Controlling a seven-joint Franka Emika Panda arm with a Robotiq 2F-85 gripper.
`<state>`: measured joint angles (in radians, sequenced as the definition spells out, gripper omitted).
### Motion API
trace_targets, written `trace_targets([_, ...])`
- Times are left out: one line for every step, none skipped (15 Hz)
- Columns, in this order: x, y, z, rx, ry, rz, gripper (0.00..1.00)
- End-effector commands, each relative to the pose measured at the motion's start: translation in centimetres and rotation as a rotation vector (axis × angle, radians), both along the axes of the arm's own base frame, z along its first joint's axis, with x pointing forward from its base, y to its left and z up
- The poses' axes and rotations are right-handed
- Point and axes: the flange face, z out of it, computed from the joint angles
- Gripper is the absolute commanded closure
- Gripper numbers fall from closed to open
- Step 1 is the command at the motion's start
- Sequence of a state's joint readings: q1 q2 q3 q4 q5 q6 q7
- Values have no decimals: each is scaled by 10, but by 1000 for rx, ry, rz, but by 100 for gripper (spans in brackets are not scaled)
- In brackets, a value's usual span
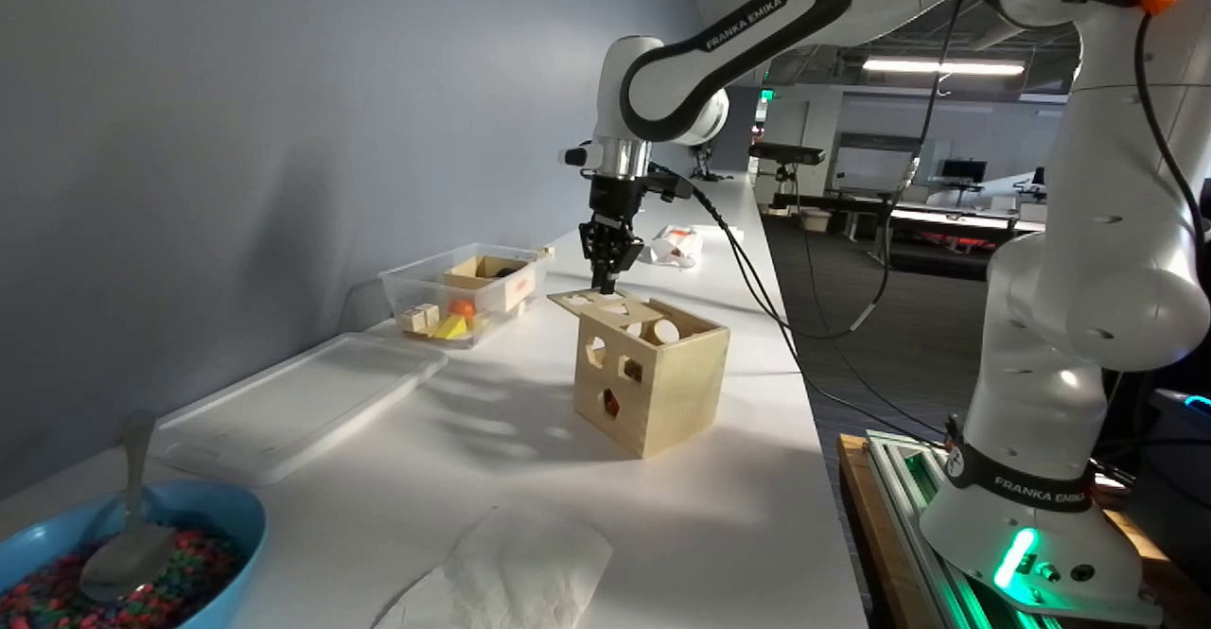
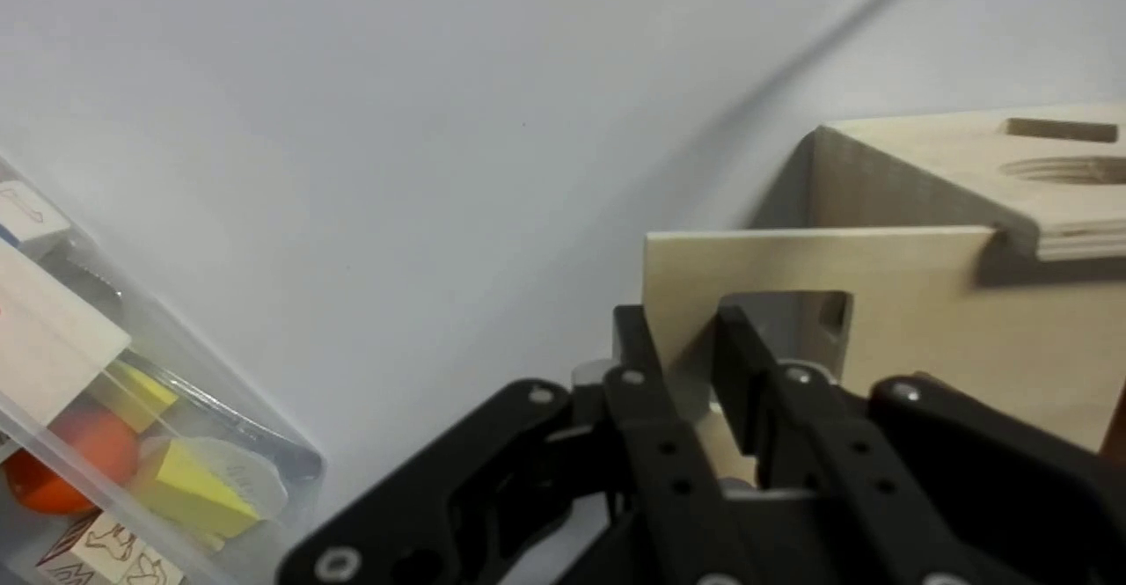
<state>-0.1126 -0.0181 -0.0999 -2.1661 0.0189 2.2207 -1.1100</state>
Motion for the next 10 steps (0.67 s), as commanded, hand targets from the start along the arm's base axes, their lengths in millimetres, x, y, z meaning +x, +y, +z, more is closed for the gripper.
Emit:
trace_targets([-14,16,6,-13,-14,49,94])
trace_targets([-13,17,5,-4,-9,48,94])
trace_targets([-13,18,5,-1,-4,22,94])
trace_targets([-12,19,4,-1,0,13,94])
trace_targets([-11,19,3,1,3,20,94])
trace_targets([-10,20,0,1,20,47,94])
trace_targets([-9,21,-2,2,26,45,94])
trace_targets([-9,22,-3,3,29,47,94])
trace_targets([-10,22,-3,7,29,47,94])
trace_targets([-10,23,-3,11,32,48,94])
